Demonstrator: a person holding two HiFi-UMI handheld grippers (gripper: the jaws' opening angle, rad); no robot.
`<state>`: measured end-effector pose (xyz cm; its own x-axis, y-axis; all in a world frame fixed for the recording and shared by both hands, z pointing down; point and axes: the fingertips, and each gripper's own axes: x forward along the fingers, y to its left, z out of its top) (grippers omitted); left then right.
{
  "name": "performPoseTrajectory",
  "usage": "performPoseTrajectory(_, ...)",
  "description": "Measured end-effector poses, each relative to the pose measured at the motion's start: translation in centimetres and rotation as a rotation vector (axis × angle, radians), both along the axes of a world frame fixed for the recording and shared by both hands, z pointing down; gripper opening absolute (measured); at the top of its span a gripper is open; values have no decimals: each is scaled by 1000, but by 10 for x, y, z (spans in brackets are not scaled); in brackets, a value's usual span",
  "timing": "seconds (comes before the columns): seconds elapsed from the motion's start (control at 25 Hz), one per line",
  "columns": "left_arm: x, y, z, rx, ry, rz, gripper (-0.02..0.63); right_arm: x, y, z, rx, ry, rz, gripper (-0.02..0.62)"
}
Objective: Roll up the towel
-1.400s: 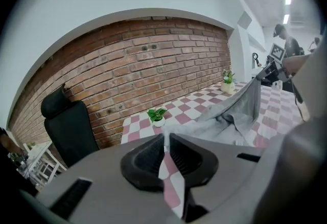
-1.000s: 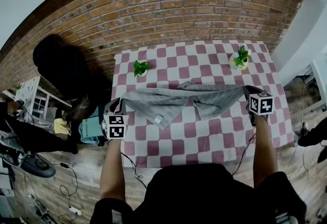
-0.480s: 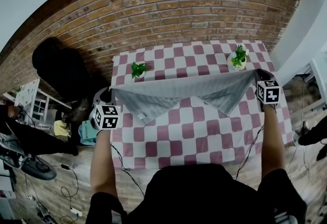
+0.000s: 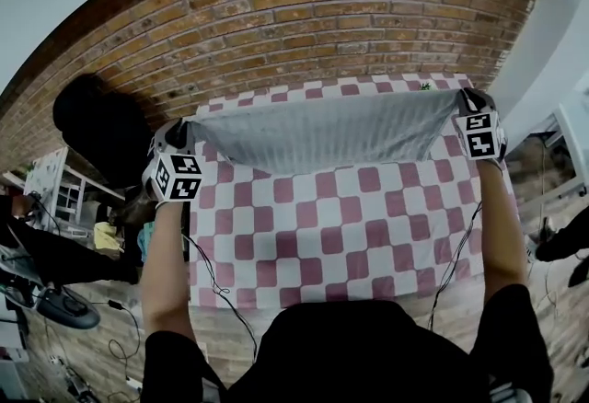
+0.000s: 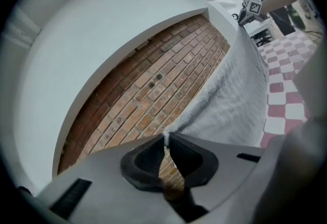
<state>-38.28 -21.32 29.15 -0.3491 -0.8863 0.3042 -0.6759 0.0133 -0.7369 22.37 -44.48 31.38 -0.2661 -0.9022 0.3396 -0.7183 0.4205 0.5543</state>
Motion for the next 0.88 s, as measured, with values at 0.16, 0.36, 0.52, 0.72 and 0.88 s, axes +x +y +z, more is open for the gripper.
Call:
performPoseTrajectory(0.16,6,9,-18,67,-34,15,34,6,7,-15,64,-22,-21,28)
performPoseTrajectory(0.36,24,61,2,145,-45,55,34,23,54,4,95,-86,-72,28)
performPoseTrajectory(0.52,35,106,61,87,4,57,34,35,97,50,40,-122,-135,28)
performPoseTrajectory(0.72,58,153,134,-42,88,28,34,52,143,116,-97,-147,-144,26)
performPoseTrajectory(0.88,87,191,173,-117,124,-2,35,71,167,156,-181,-150,-127,26)
